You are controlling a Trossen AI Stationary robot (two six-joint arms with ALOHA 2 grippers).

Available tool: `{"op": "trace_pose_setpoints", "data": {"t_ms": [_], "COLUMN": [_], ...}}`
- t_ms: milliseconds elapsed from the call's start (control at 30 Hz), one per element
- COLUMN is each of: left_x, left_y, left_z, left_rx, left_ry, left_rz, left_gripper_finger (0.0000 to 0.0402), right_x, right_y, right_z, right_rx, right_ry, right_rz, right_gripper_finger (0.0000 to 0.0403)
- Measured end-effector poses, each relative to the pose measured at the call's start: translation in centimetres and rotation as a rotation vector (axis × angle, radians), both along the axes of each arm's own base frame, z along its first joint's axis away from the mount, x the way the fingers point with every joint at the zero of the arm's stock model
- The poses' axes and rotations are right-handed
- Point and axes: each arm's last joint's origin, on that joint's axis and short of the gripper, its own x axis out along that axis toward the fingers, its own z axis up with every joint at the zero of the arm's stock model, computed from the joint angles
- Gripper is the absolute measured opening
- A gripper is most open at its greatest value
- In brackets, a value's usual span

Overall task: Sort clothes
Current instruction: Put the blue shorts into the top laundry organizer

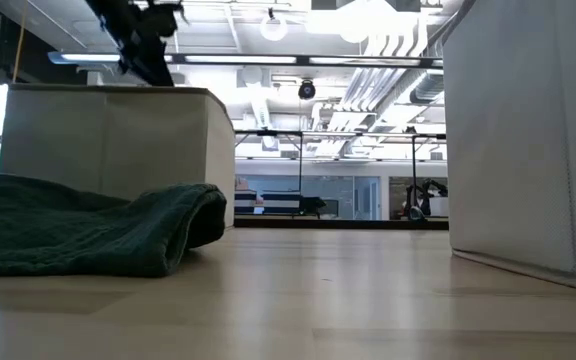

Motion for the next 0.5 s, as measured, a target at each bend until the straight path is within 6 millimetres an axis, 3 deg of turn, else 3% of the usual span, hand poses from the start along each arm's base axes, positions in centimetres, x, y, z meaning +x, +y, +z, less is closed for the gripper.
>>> {"op": "trace_pose_setpoints", "data": {"t_ms": [100,200,500], "left_x": [0.1,0.2,0.0], "left_y": [-0.4,-0.3,2.5], "left_z": [-0.2,-2.0,-12.3], "left_rx": [-0.002,-0.042,-0.144], "left_ry": [0.002,0.057,0.188], "left_rz": [-0.022,-0.027,0.107], "left_gripper_finger": [0.0092,0.0092,0.0092], "right_x": [0.0,0.0,0.0], "right_y": [0.0,0.0,0.0], "right_z": [0.0,0.0,0.0], "right_rx": [0.0,0.0,0.005], "right_ry": [0.001,0.001,0.002], "right_rz": [0.0,0.0,0.002], "right_gripper_finger": [0.0172,0.0172,0.0172]}}
